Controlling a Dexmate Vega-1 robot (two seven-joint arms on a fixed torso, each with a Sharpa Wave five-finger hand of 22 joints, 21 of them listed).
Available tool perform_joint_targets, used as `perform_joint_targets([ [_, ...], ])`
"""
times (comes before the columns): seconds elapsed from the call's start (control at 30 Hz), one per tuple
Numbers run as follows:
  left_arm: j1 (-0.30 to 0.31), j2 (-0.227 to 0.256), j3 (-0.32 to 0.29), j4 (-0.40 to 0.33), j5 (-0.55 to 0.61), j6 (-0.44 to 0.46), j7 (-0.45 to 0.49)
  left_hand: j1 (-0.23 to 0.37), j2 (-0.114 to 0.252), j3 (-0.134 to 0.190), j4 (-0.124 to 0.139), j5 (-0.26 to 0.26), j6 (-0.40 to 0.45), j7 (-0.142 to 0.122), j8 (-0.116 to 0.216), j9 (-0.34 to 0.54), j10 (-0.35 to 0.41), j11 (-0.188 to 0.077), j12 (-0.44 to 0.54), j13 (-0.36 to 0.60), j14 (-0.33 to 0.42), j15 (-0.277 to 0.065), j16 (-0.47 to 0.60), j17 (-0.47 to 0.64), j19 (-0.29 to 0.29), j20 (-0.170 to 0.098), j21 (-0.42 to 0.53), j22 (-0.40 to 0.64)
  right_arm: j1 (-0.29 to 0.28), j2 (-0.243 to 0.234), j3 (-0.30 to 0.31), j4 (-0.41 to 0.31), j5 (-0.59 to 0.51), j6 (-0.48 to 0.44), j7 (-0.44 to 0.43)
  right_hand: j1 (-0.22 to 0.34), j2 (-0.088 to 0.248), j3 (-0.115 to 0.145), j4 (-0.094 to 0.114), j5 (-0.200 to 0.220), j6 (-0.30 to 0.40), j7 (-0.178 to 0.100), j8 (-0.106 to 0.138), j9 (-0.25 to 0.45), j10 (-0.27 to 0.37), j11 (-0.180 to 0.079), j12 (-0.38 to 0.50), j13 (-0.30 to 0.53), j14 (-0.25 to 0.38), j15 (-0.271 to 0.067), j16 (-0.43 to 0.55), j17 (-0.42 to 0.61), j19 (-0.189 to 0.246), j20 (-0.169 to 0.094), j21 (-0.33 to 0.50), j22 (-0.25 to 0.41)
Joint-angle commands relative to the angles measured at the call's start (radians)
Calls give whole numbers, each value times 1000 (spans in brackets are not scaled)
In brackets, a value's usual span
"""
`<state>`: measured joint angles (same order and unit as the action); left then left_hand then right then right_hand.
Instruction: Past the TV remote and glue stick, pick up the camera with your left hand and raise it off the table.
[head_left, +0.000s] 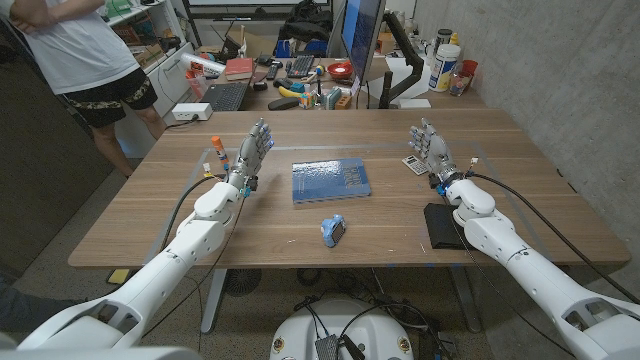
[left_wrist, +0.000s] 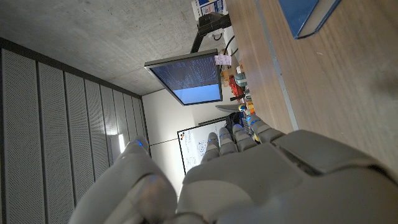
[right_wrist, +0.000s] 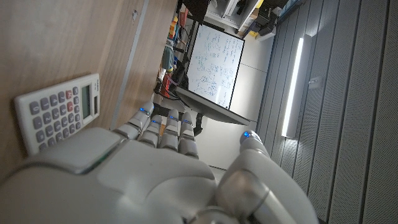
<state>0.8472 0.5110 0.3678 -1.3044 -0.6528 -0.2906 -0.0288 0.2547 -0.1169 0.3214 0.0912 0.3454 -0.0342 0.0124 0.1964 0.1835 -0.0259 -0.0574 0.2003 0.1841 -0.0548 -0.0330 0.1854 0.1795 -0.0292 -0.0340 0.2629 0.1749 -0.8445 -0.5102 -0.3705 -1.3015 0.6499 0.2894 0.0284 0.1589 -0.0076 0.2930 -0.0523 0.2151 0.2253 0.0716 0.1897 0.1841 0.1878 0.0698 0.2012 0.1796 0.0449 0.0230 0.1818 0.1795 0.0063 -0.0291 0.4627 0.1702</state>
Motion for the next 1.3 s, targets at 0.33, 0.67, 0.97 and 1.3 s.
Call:
perform_joint_targets([
  [0.33, 22, 21, -6, -34, -1, 10, 6, 19, 6, 2, -5, 8, -19, 2, 1, 2, -18, 2, -3, 3, -28, -4, -2, 4, -25, -92, -12, 1, -10, -9, -1, -19, -1, -12, -6, 12, 0, 6, -2, 5, 5, -2, 4, 3, 7, 3, 6, 4, 13, 3, 7, 1, 3, -35, -4, 2],
  [0.67, 31, 22, -9, -45, -5, -10, -8, 29, 8, 0, -10, 9, -10, 6, 4, 2, -5, 2, 3, 3, -13, -6, 4, 4, -5, -100, -11, 1, -11, -11, 1, -25, -3, -12, -10, 12, 0, 4, -5, 2, 9, -6, 5, 3, 16, -1, 9, 4, 35, -5, 14, 1, -1, -33, -15, 3],
  [0.97, 34, 23, -9, -53, 2, -18, -5, 35, 8, -1, -13, 9, -7, 6, 4, 2, -3, -2, 3, 3, -12, -4, 4, 3, -4, -95, -14, 1, -9, -7, 1, -17, -1, -8, -9, 12, 2, 3, -5, 1, 11, -7, 6, 3, 25, -5, 12, 4, 43, -4, 15, 1, 2, -34, -22, 3],
  [1.3, 48, 30, -10, -72, 8, -28, -1, 37, 10, -2, -14, 9, -6, 6, 4, 2, -3, -4, 3, 3, -11, -2, 4, 4, -6, -91, -18, 1, -11, -3, 3, -15, 3, -5, -10, 11, 3, 2, -6, -1, 15, -8, 6, 3, 29, -2, 14, 4, 47, -6, 15, 1, 4, -34, -26, 3],
])
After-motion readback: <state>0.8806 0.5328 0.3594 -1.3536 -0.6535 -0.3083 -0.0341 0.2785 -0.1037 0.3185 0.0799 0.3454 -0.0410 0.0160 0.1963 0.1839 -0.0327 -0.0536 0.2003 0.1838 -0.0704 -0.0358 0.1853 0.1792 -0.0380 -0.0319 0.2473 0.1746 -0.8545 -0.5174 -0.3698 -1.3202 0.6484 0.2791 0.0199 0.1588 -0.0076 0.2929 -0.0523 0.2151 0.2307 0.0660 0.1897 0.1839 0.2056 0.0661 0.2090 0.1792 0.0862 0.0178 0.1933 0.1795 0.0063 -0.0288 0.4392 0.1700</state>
